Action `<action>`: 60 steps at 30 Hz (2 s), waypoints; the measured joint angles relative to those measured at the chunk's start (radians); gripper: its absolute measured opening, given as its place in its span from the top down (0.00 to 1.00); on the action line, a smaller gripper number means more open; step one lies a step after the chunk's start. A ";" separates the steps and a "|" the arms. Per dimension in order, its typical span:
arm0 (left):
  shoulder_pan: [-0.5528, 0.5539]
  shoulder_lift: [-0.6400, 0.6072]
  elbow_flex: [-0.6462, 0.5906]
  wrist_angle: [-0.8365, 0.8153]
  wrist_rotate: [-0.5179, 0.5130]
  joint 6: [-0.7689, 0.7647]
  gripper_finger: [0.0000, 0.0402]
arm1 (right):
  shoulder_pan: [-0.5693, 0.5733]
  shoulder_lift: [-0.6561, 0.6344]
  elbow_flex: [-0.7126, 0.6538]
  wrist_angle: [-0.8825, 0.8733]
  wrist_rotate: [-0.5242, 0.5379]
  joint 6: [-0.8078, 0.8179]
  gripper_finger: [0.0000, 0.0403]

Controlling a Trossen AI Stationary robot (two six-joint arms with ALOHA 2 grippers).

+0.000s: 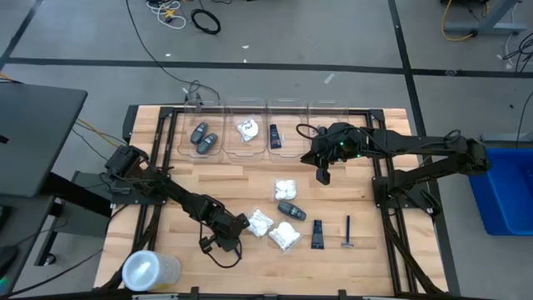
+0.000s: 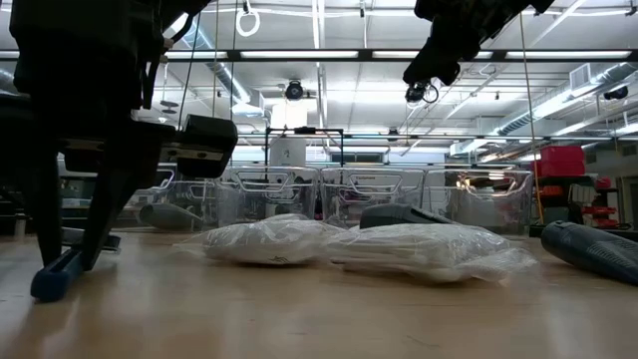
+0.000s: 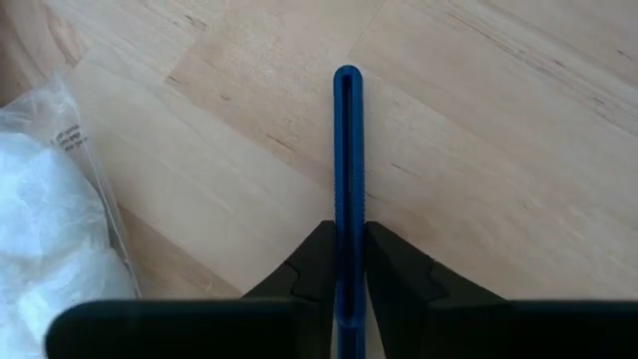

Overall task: Pick & Place Travel size toiletries
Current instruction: Put the left blue razor into the right transparent bin

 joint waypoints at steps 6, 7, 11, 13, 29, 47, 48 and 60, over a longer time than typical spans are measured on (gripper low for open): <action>0.000 0.000 0.000 0.000 0.002 0.000 0.88 | 0.000 0.000 0.000 0.000 0.000 0.000 0.89; 0.000 -0.001 0.000 0.000 0.002 0.000 0.88 | 0.000 0.000 0.000 0.000 0.000 0.000 0.89; 0.000 -0.013 0.000 -0.003 0.012 -0.015 0.88 | 0.000 0.000 0.000 0.000 0.000 0.000 0.89; 0.000 -0.027 0.000 -0.009 0.028 -0.028 0.88 | 0.000 0.000 0.000 0.000 0.000 -0.004 0.89; 0.004 -0.181 0.000 -0.119 0.020 -0.040 0.89 | 0.000 0.000 0.000 0.000 0.000 -0.034 0.89; 0.204 -0.357 0.000 -0.129 -0.054 -0.062 0.89 | 0.000 0.000 0.000 0.000 0.000 -0.034 0.89; 0.220 -0.369 0.000 -0.126 -0.054 -0.067 0.89 | 0.000 0.000 0.000 0.000 0.000 -0.034 0.89; 0.350 -0.460 0.000 -0.121 -0.055 -0.088 0.89 | 0.000 0.000 0.000 0.001 -0.001 -0.034 0.89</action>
